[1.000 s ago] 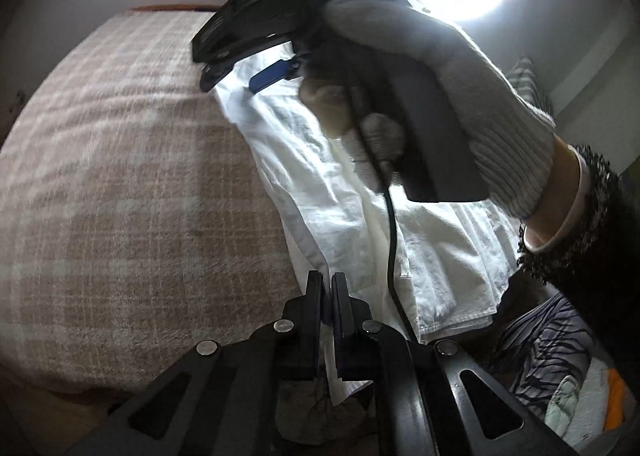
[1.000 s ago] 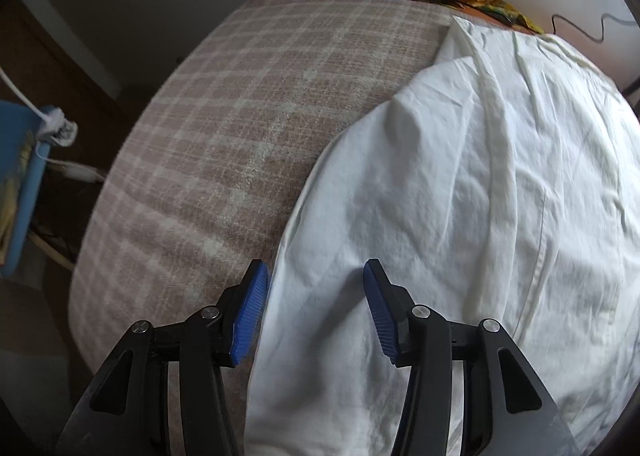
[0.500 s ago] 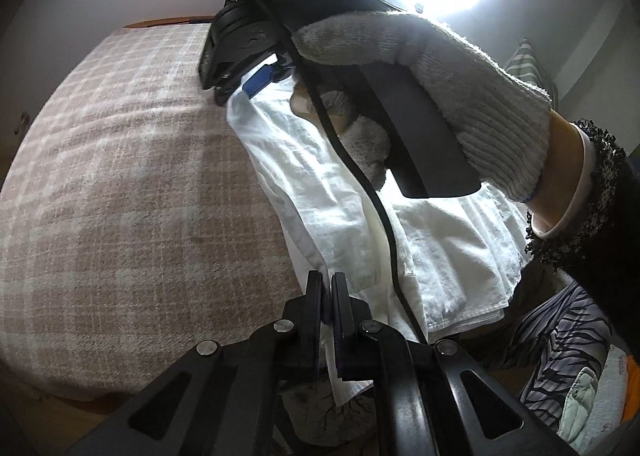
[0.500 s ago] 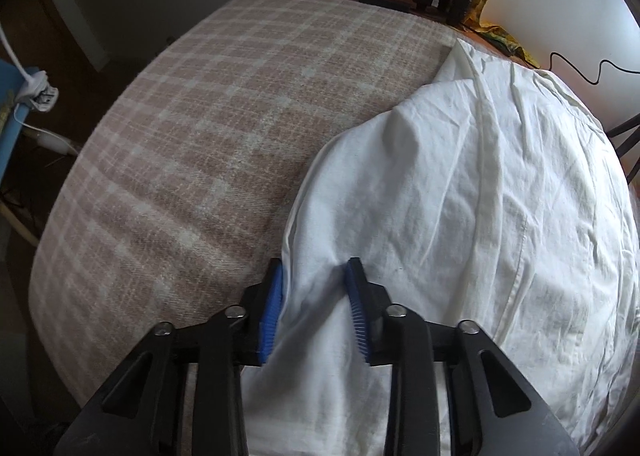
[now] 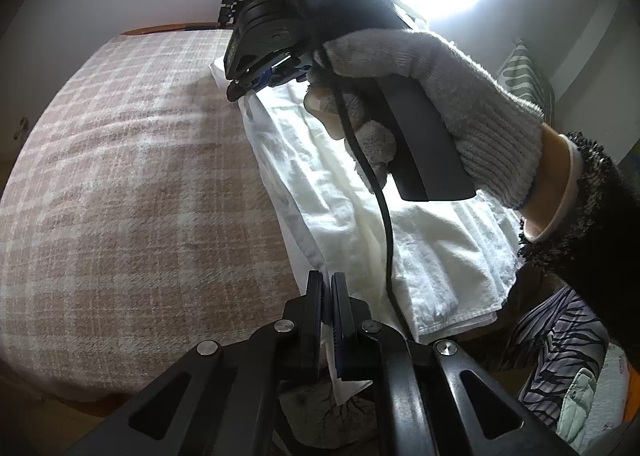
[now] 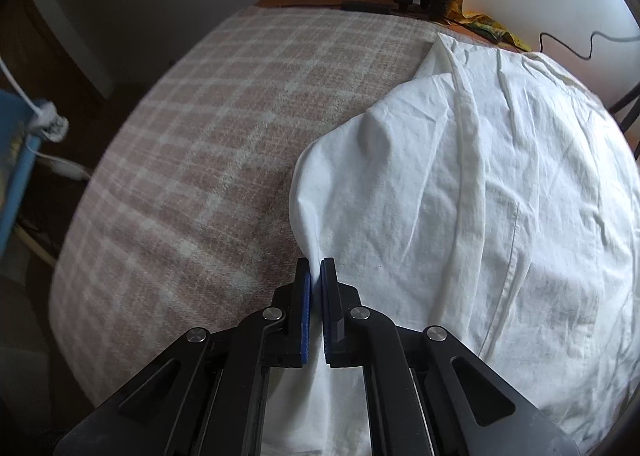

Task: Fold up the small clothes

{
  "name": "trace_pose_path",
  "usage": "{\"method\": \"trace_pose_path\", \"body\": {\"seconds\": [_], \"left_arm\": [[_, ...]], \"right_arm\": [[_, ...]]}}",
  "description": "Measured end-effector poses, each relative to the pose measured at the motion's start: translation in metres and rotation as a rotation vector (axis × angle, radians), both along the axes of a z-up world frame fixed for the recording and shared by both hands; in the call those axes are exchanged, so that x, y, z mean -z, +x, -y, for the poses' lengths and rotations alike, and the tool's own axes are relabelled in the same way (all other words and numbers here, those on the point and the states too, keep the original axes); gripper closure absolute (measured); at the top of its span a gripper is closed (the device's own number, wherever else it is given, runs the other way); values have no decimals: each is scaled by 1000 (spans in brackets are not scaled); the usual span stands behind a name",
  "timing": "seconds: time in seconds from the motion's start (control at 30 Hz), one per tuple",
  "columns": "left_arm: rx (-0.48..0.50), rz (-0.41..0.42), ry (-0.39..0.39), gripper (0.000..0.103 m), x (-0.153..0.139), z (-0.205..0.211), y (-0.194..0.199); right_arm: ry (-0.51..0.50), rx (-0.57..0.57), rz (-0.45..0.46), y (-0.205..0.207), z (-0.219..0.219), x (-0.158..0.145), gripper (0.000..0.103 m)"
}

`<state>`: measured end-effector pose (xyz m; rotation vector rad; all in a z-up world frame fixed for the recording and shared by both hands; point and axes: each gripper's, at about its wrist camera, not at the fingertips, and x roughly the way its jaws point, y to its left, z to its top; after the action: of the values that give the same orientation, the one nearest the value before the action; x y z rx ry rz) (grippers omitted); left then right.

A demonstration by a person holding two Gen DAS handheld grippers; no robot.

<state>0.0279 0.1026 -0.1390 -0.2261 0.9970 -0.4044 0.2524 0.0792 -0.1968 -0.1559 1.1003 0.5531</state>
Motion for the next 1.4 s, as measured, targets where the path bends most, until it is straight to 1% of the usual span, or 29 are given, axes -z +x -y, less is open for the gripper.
{"method": "trace_pose_path", "body": {"seconds": [0.2,0.37,0.6,0.77,0.87,0.9,0.93,0.97,1.0,1.03,1.1,1.17,1.23,1.3,1.4], "left_arm": [[33,30,3,102,-12,14,-1],[68,44,2,102,-20,30,1],[142,57,9,102,-23,62,0],[184,59,13,102,-23,81,-1],[204,54,3,101,-25,87,-2],[214,46,-1,96,-25,89,-3],[223,42,-4,93,-26,91,-4],[222,43,-5,85,-27,92,-6],[230,44,-9,81,-28,93,-8],[239,54,-1,81,-29,94,-10],[248,88,41,80,-33,96,-13],[240,105,73,80,-33,94,-12],[215,96,75,80,-32,89,-5],[192,89,76,80,-31,81,2],[171,99,74,80,-35,75,10]], "right_arm": [[114,24,-7,3,34,-14,101],[196,58,-9,5,70,-23,101],[274,117,-12,5,126,-28,101],[271,164,-33,8,165,-17,101],[263,184,-47,13,178,-8,101],[256,189,-48,15,181,-5,101],[252,195,-48,18,183,-3,101],[250,199,-49,21,185,0,101],[248,200,-49,23,187,1,101],[248,198,-50,24,188,3,101],[255,182,-69,26,188,6,100],[254,180,-90,25,190,7,96],[241,184,-95,22,195,6,94],[245,176,-93,16,201,2,87],[241,151,-61,-3,212,-11,86]]}}
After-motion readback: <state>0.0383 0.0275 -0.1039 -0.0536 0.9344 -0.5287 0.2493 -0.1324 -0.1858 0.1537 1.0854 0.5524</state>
